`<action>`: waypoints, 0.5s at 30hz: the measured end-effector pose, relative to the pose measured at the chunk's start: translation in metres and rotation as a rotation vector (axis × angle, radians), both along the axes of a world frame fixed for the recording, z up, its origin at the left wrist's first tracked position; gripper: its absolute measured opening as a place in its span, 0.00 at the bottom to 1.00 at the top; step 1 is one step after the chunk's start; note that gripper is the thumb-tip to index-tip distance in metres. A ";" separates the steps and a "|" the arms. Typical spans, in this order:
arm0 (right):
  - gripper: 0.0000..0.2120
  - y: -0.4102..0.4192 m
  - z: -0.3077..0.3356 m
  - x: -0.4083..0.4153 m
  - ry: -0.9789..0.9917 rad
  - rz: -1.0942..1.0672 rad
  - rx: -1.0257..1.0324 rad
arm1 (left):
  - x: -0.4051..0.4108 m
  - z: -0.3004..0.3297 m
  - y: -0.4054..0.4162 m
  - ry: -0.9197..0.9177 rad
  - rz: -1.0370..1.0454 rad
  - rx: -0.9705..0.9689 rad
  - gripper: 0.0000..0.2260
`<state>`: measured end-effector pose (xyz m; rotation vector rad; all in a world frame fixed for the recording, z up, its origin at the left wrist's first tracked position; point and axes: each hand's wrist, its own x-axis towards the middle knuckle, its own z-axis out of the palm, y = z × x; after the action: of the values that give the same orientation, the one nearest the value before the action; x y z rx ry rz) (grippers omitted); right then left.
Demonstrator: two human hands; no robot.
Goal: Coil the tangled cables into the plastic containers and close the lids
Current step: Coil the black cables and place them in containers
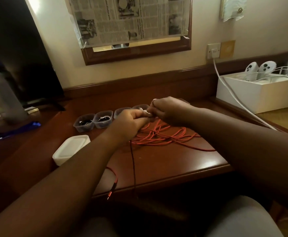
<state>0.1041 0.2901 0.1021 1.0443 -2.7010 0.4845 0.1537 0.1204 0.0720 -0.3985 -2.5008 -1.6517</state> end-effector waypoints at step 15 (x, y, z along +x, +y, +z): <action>0.19 -0.024 0.001 0.024 -1.156 0.635 -1.287 | -0.006 -0.024 0.025 -0.180 -0.009 0.726 0.15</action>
<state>0.1276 0.2659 0.1030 1.2206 -1.5591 3.0465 0.1477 0.1456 0.0478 -0.1766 -1.7913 -2.5100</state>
